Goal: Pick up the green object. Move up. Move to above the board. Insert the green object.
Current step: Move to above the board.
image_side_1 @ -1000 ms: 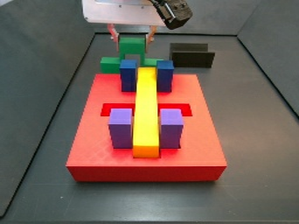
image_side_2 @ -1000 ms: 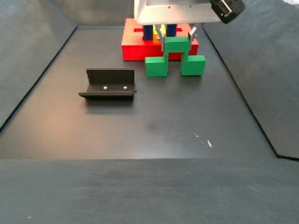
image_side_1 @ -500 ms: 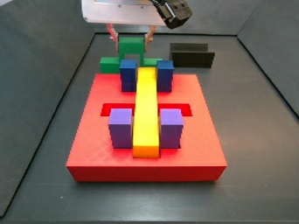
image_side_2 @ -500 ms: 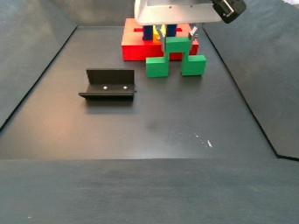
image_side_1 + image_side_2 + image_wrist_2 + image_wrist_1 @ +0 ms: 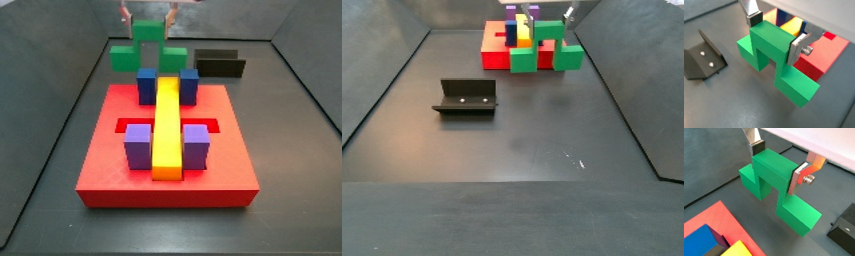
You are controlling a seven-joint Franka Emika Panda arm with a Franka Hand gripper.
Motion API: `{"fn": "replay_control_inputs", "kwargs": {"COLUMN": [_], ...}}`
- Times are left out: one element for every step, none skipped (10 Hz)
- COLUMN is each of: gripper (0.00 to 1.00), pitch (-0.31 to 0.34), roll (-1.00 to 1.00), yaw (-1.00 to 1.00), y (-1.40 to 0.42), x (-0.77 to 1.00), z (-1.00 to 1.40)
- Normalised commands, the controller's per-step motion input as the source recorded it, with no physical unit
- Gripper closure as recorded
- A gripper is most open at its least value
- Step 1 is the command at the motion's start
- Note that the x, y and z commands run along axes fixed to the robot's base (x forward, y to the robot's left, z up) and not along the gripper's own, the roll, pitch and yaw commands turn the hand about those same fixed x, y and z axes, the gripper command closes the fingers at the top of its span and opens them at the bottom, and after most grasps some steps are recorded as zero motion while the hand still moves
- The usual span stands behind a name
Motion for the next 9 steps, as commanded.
{"fn": "replay_control_inputs", "kwargs": {"gripper": [1.0,1.0,1.0,1.0,1.0,1.0,1.0,1.0,1.0], "pitch": [0.015,0.01,-0.001,0.057,0.083,0.074,0.133,0.108,0.159], "roll": [0.01,-0.03,-0.04,-0.04,-0.05,-0.06,-0.03,0.01,0.06], "yaw": [-0.01,0.0,-0.01,-0.01,0.0,-0.01,-0.27,-0.25,-0.1], "y": [0.0,0.0,0.01,0.01,0.0,0.01,-1.4,-1.4,-1.4], "x": [-0.01,-0.06,-0.03,0.05,0.05,0.02,0.34,0.34,0.38], "z": [1.4,1.4,1.4,1.4,0.83,0.2,0.3,0.3,0.29]}}
